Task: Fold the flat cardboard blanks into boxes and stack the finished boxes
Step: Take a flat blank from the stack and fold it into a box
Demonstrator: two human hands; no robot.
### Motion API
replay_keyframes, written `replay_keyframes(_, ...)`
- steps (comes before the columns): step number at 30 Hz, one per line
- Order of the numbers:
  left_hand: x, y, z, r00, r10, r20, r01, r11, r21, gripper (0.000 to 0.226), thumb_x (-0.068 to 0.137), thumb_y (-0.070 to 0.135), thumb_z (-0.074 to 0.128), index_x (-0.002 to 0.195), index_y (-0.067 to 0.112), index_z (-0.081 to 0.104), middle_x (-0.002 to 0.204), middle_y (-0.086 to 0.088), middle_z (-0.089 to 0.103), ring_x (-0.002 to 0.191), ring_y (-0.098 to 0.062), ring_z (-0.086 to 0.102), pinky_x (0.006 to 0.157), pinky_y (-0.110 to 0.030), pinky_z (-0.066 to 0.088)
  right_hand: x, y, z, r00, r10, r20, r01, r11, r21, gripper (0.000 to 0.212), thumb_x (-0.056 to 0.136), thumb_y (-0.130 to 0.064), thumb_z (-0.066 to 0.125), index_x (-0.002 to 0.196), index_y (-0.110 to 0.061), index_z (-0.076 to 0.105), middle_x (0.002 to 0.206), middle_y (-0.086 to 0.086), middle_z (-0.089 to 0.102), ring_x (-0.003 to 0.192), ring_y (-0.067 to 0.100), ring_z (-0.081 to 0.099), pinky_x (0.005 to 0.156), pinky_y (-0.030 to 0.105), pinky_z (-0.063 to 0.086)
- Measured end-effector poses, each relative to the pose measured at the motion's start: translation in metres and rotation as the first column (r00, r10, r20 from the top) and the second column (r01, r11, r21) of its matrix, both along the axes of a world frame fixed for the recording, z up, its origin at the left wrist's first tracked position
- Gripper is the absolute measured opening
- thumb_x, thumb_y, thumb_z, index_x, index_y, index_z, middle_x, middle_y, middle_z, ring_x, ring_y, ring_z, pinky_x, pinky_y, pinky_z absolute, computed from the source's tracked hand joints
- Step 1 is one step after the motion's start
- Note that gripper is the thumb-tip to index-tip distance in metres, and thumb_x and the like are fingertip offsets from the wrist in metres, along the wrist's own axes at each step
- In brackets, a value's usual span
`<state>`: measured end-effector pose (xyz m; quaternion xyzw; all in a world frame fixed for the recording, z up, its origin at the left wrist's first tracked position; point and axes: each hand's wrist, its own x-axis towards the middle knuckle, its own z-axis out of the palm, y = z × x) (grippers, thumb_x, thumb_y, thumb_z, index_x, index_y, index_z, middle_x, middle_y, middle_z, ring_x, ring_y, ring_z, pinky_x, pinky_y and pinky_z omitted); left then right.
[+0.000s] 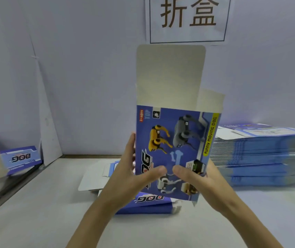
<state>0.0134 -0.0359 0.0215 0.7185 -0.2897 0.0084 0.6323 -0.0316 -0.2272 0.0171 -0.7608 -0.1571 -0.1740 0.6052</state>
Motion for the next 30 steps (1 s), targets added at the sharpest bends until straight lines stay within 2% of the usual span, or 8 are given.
replay_keyframes(3,0.001,-0.002,-0.003,0.993,0.109,0.054,-0.106,0.993,-0.060,0.028,0.074,0.052,0.069,0.092,0.031,0.065,0.075,0.004,0.067,0.073,-0.011,0.064,0.061,-0.009,0.047,0.005,-0.002,0.003,0.997,-0.068,0.047,0.066,0.997,0.040,0.065,0.069,-0.052,0.078,0.125,-0.039,0.048,0.109,-0.018,0.069,0.096,0.000,0.067,0.074,0.014,0.052)
replay_keyframes(6,0.002,0.001,-0.004,0.959,0.270,0.082,-0.256,0.955,-0.147,0.009,0.077,0.046,0.061,0.074,0.047,0.070,0.069,0.008,0.069,0.062,-0.012,0.061,0.055,-0.008,0.047,0.008,-0.012,0.008,0.989,-0.150,-0.002,0.148,0.974,0.173,0.064,0.074,-0.047,0.080,0.130,-0.035,0.051,0.117,-0.010,0.069,0.100,0.004,0.067,0.072,0.017,0.055)
replay_keyframes(11,-0.006,-0.007,-0.003,0.992,0.129,-0.018,-0.130,0.973,-0.190,0.037,0.073,0.045,0.077,0.105,0.033,0.063,0.095,0.013,0.074,0.090,-0.006,0.070,0.067,-0.014,0.053,0.004,-0.015,0.011,0.997,-0.073,-0.035,0.073,0.997,0.021,0.078,0.061,-0.062,0.069,0.132,-0.035,0.049,0.117,-0.015,0.068,0.105,0.004,0.065,0.076,0.019,0.055)
replay_keyframes(15,-0.004,-0.014,-0.004,0.999,-0.026,-0.039,0.017,0.974,-0.225,0.084,0.075,0.039,0.077,0.145,0.036,0.029,0.127,0.011,0.061,0.107,-0.006,0.065,0.074,-0.021,0.057,-0.001,-0.001,0.009,0.999,-0.034,-0.026,0.034,0.999,0.016,0.041,0.072,-0.056,0.072,0.097,-0.024,0.069,0.084,-0.004,0.075,0.070,0.012,0.068,0.059,0.020,0.053)
replay_keyframes(17,0.001,-0.008,-0.002,0.995,0.002,-0.098,-0.031,0.958,-0.286,0.081,0.072,0.040,0.068,0.141,0.045,0.026,0.127,0.009,0.057,0.102,0.000,0.065,0.067,-0.016,0.055,-0.003,0.000,0.009,0.998,-0.054,-0.017,0.055,0.998,0.042,0.037,0.080,-0.051,0.070,0.076,-0.014,0.070,0.060,0.008,0.064,0.049,0.019,0.051,0.047,0.022,0.043)
replay_keyframes(20,0.015,0.013,0.001,0.984,0.142,-0.110,-0.168,0.942,-0.290,0.046,0.069,0.036,0.065,0.114,0.035,0.055,0.103,0.000,0.071,0.087,-0.008,0.071,0.056,-0.016,0.053,-0.004,-0.003,0.010,0.993,-0.112,-0.050,0.115,0.990,0.076,0.049,0.076,-0.050,0.063,0.079,0.000,0.067,0.075,0.034,0.061,0.059,0.040,0.053,0.054,0.032,0.043)
replay_keyframes(25,0.024,0.026,-0.004,0.972,0.131,-0.195,-0.180,0.948,-0.263,0.050,0.065,0.039,0.070,0.111,0.022,0.061,0.099,-0.003,0.075,0.085,-0.026,0.073,0.065,-0.038,0.061,-0.003,-0.008,0.014,0.997,-0.015,-0.071,0.023,0.995,0.102,0.024,0.074,-0.035,0.075,0.090,-0.016,0.074,0.084,0.006,0.077,0.074,0.027,0.072,0.060,0.030,0.058)
replay_keyframes(30,0.022,0.014,-0.006,0.975,0.180,-0.127,-0.208,0.943,-0.259,0.040,0.068,0.036,0.068,0.106,0.026,0.059,0.092,0.004,0.075,0.080,-0.019,0.074,0.055,-0.026,0.057,0.004,-0.008,0.007,0.983,-0.132,-0.131,0.162,0.954,0.252,0.031,0.066,-0.030,0.072,0.091,-0.012,0.072,0.084,0.013,0.076,0.076,0.042,0.070,0.072,0.061,0.055)
